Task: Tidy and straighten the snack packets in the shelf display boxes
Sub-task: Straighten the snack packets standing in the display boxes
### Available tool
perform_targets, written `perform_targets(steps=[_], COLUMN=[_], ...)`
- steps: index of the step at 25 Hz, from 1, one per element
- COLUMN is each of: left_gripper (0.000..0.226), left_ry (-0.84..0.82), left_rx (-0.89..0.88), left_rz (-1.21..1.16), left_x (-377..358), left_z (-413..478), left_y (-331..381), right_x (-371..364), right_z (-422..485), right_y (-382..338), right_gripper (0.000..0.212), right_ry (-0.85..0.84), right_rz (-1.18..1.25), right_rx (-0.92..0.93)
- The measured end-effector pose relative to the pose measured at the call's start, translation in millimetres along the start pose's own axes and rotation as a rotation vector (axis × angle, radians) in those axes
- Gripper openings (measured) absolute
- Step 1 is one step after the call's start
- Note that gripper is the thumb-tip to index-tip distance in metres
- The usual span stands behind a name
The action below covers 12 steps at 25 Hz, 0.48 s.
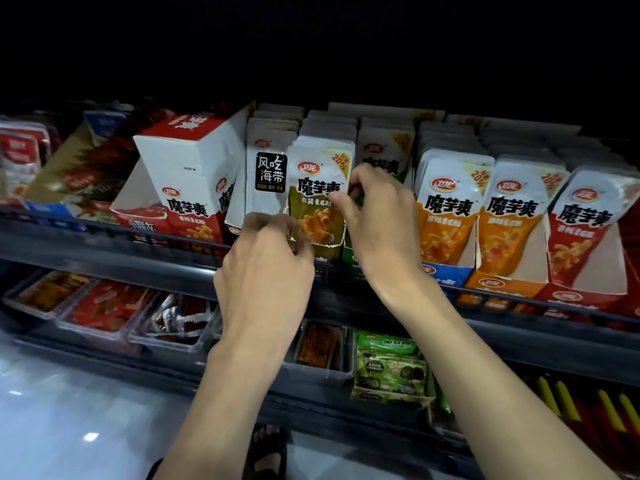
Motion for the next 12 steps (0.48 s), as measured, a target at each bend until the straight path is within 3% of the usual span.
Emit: perform_targets(steps=[5,12], left_gripper=[0.028,0.025], left_ry=[0.032,0.11], left_rx=[-0.018,-0.07], left_rz=[0.023,0.011], left_x=[0,0], left_z=[0,-5], left_y=[1,16], right_x=[-4,22], right_z=[-2,-6], right_y=[5,3], right_gripper=[0.033,0.031], right_ry=[-0.055,-0.087], right_rz=[0.028,0.101], right_rx=[-0.086,-0.072])
Point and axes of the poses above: each hand's wrist, its own z-axis towards the middle knuckle, its own x-axis out of the back of the hand, y = z × x, the point moved 8 cm from there along z, towards the middle knuckle, and after that the axes turned 12 degrees about x, right-handed, at the moved point
